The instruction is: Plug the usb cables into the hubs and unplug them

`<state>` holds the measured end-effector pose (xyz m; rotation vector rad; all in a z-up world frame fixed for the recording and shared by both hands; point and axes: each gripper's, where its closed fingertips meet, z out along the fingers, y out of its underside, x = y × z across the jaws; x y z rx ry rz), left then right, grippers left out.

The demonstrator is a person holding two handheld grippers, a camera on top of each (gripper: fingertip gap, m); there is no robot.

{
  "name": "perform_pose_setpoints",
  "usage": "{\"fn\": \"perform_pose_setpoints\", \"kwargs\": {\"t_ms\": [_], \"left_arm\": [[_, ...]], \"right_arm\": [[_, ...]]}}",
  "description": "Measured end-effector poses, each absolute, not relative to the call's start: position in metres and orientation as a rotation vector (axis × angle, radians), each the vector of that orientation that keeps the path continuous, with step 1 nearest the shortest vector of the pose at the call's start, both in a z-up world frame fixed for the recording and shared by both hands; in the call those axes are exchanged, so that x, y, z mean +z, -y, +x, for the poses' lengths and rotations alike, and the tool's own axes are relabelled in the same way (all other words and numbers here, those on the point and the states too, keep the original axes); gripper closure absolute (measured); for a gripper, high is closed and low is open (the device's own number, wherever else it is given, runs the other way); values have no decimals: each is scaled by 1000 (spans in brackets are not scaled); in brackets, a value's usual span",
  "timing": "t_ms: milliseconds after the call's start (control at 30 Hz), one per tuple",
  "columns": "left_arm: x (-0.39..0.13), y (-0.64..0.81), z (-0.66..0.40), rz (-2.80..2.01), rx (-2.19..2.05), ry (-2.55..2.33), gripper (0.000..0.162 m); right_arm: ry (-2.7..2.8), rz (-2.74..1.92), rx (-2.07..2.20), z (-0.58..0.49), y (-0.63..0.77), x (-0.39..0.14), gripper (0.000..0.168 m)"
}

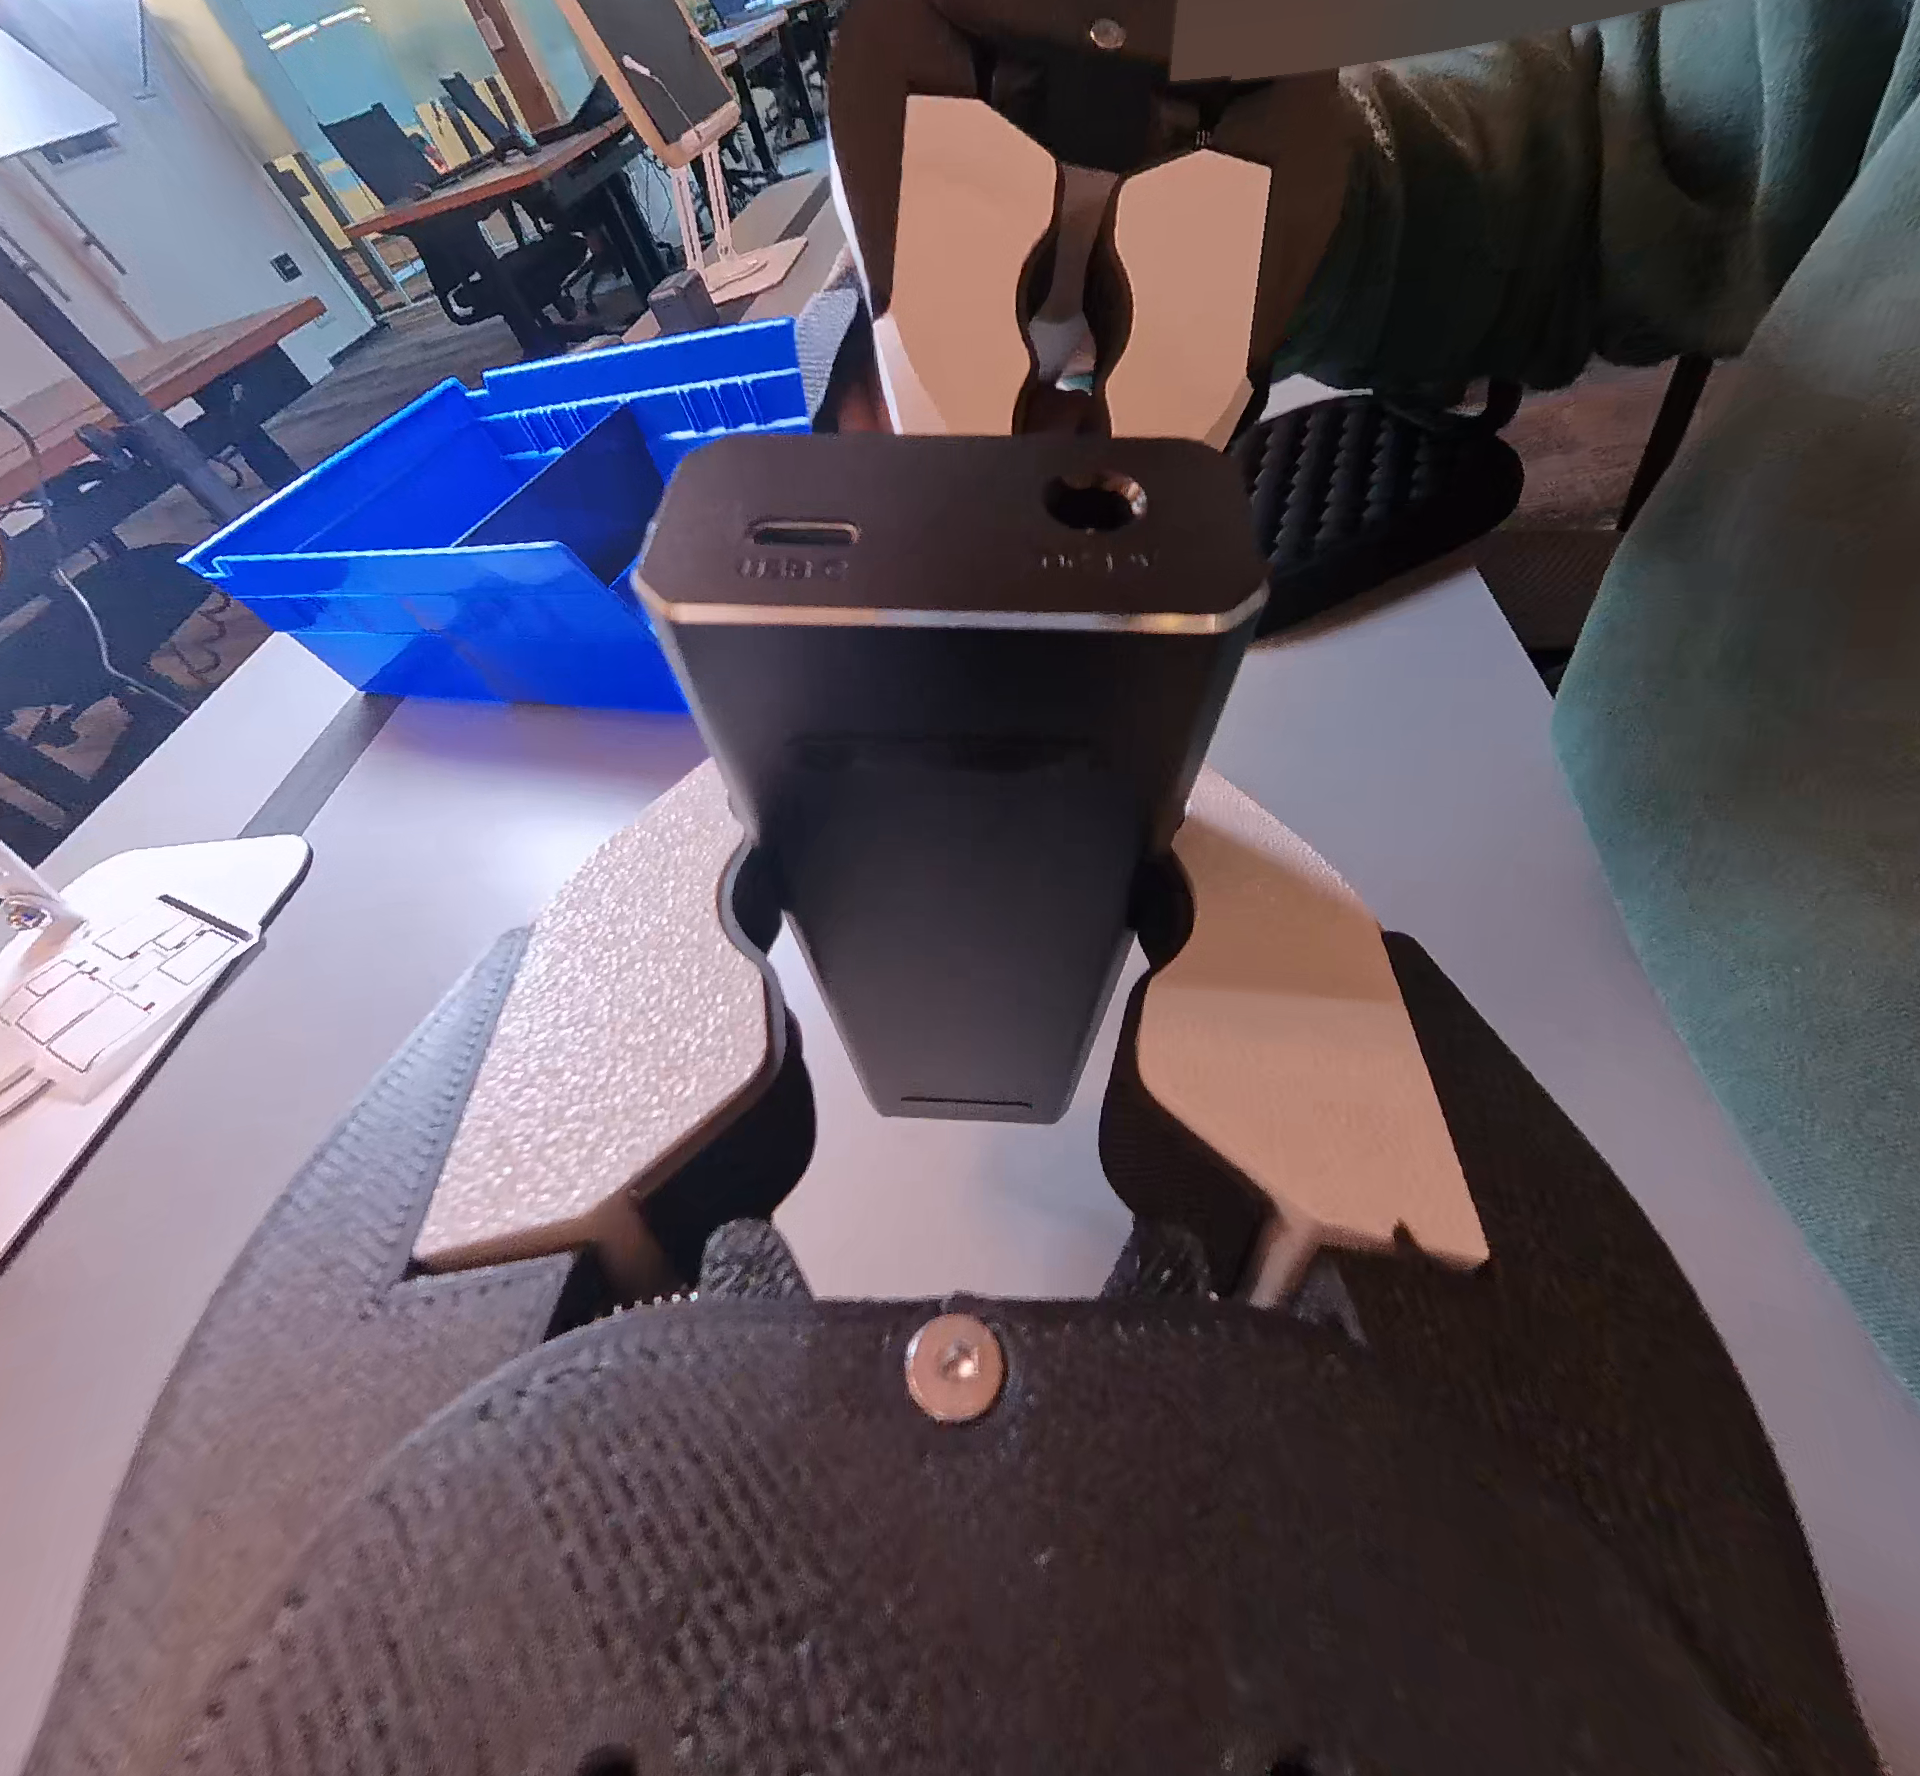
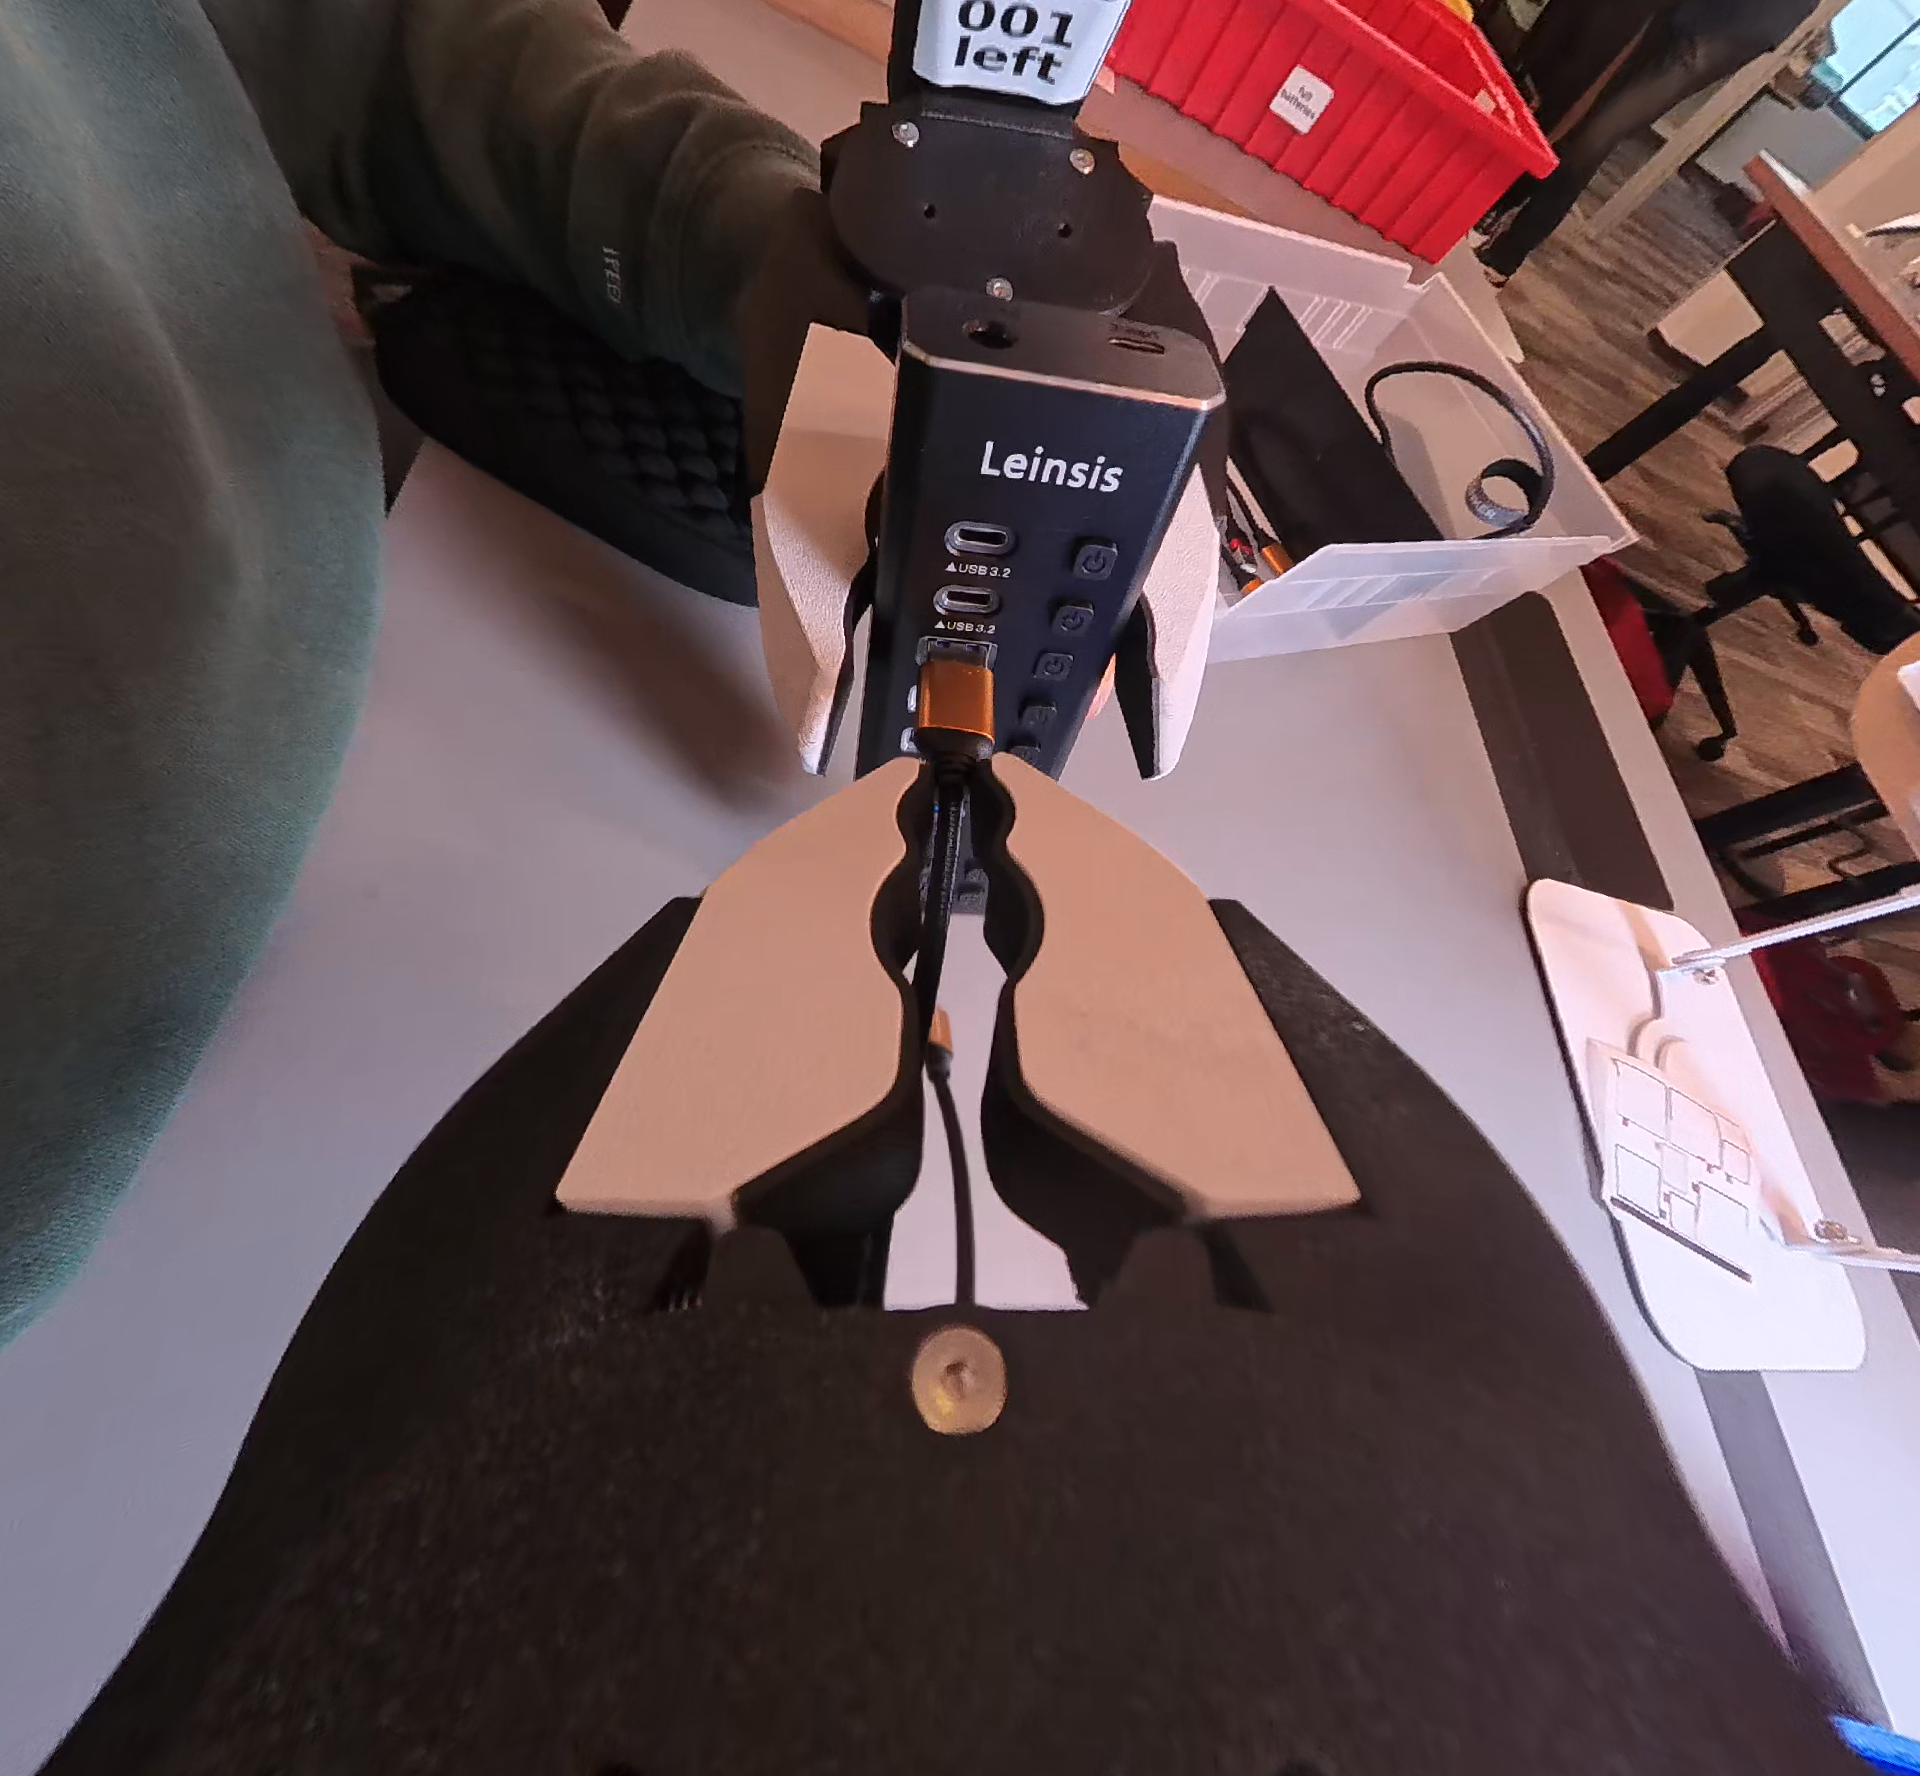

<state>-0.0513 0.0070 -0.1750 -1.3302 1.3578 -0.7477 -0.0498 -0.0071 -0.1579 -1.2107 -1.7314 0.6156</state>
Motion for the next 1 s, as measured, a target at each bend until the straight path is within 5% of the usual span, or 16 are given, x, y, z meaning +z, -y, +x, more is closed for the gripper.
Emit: {"fn": "perform_pose_setpoints", "kwargs": {"t_ms": [1000], "left_arm": [[-177, -8, -51, -1322, -732, -1365, 92]], "right_arm": [[1631, -1233, 698, -53, 5, -163, 161]]}}
